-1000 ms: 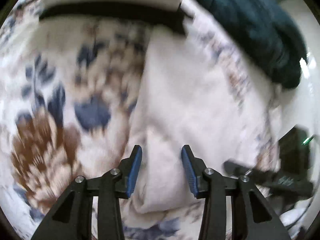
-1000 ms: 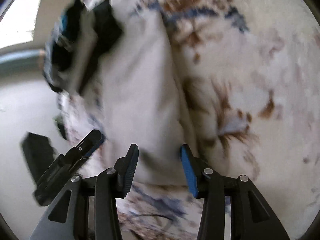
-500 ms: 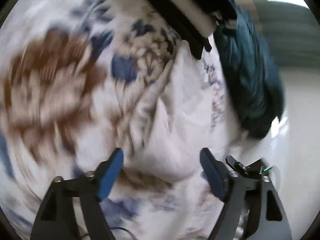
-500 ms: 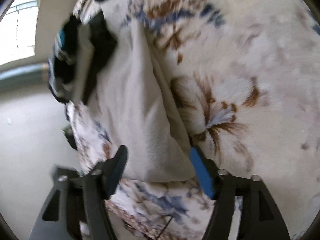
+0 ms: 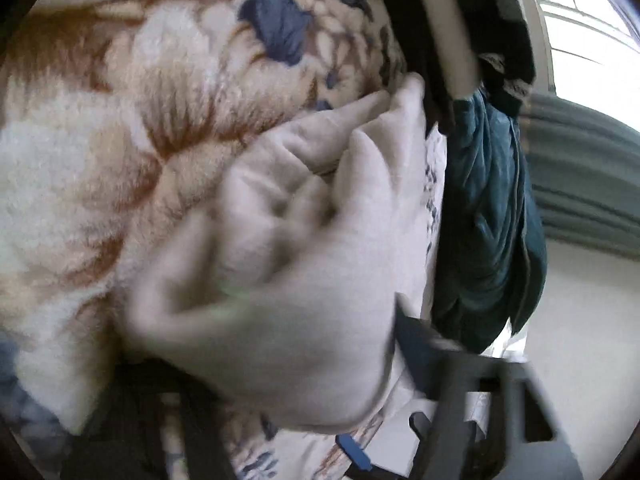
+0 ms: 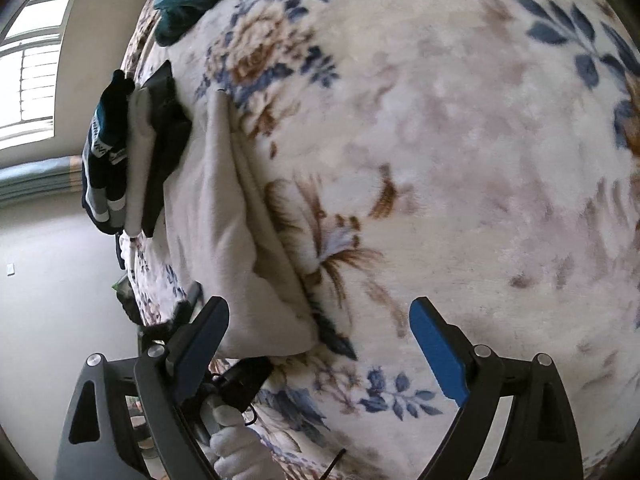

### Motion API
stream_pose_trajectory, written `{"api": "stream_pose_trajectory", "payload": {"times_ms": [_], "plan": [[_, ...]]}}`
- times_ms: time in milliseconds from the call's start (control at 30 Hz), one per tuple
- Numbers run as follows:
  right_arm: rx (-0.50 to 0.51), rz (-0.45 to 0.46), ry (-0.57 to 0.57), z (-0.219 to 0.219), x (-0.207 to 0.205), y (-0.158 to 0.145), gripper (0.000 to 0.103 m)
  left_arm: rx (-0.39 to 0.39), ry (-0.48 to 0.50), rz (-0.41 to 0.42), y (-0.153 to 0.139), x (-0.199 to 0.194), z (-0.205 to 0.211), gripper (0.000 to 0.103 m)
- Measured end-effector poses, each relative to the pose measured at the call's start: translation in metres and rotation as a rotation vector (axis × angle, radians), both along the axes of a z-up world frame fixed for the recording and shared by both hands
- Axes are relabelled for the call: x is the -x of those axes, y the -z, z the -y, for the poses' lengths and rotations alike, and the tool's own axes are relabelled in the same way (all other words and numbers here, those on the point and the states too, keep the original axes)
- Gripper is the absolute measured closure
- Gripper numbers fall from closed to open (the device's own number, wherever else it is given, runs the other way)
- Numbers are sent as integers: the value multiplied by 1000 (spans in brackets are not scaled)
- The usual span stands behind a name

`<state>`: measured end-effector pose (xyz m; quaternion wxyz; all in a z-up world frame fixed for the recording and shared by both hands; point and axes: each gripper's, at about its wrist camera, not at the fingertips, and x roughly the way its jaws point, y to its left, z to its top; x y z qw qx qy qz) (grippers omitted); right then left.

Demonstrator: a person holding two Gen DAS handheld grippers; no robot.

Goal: Fold small clothes

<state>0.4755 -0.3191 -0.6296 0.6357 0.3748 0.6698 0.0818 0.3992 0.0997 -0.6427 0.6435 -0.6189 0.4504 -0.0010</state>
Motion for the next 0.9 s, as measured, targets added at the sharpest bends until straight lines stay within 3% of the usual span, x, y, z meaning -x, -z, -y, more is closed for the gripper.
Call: {"api": "stream_pose_trajectory", "payload": {"times_ms": [133,333,400,467,533,567,600,700,900], "plan": [[-30,0,4,2,5,2,9,-72,141,1,-15,9,-30,67],[-87,-16,-33,-26,2,12,9,-176,255,-12,-31,18,-103,78],[-123,-15,-38,-39,-1,14,9,-226,246,-3,-40,18,-141,81],[-125,-2,-54,-53,-4,15,9,-161,192,-5,-38,18,-171,76],[-131,7,-32,-58,-6,14,9,-138,182,12,-41,19,-181,64],[-147,14,-14,-61,-7,12,9,-123,191,24,-42,21,-180,43],[-158,21,0,-62,-10,10,9,-105,195,28,-42,25,-175,35],[-153,39,12,-66,-24,3,9,-18,226,16,-32,37,-141,30],[-94,74,18,-61,-36,-24,9,109,227,26,-10,24,-52,30]]}}
